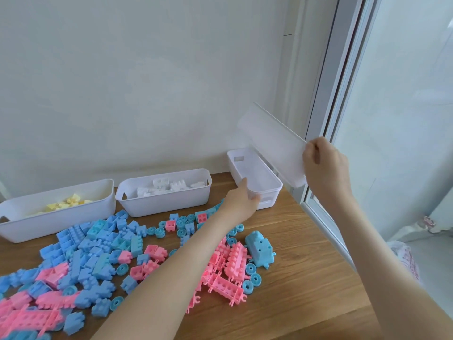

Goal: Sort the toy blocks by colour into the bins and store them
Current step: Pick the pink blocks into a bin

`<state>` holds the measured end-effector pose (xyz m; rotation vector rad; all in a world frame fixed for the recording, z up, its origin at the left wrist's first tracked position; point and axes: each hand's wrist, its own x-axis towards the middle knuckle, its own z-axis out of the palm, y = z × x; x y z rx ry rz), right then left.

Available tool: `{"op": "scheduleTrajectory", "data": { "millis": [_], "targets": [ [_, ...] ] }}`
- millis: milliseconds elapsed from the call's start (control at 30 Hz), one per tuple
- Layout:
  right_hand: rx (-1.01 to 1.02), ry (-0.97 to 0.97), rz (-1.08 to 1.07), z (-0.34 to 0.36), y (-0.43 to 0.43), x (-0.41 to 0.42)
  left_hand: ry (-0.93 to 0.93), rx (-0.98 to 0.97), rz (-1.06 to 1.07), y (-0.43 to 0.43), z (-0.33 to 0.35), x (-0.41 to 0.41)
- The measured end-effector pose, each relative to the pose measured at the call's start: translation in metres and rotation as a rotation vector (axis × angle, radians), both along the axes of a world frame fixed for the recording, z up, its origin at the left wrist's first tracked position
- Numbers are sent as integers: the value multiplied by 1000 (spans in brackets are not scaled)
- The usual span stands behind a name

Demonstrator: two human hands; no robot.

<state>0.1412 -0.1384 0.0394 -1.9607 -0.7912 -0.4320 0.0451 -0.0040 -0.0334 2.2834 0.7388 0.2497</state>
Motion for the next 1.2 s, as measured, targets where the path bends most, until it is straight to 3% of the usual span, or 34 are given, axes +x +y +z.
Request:
{"op": "scheduleTrajectory", "data": {
  "millis": [167, 267, 500, 667, 800, 933, 1133, 1200],
  "targets": [
    [49, -17, -67, -33, -51, -20, -76, 65, 144, -8, 8, -22],
    [18, -48, -141, -56, -74, -37, -145, 144, 102, -34, 12, -38],
    [-121, -441, -253, -88, -89, -73, -109, 242, -43, -90, 16, -56],
    [-207, -573, -351, -84, -94, -92, -113, 267, -84, -117, 11, -64],
    [-400, -533, -376, -80, -104, -107, -148, 377, -128, -132, 3, -75],
    [-620, -461, -240, -90, -109, -116, -110, 525, -173, -121, -6, -99],
    [-596, -338, -163, -89, -91, -141, -98, 538, -105, -79, -3, -168],
    [-626, -311, -34, -80, -76, -159, -94, 545, -32, -65, -3, -195]
  ]
}}
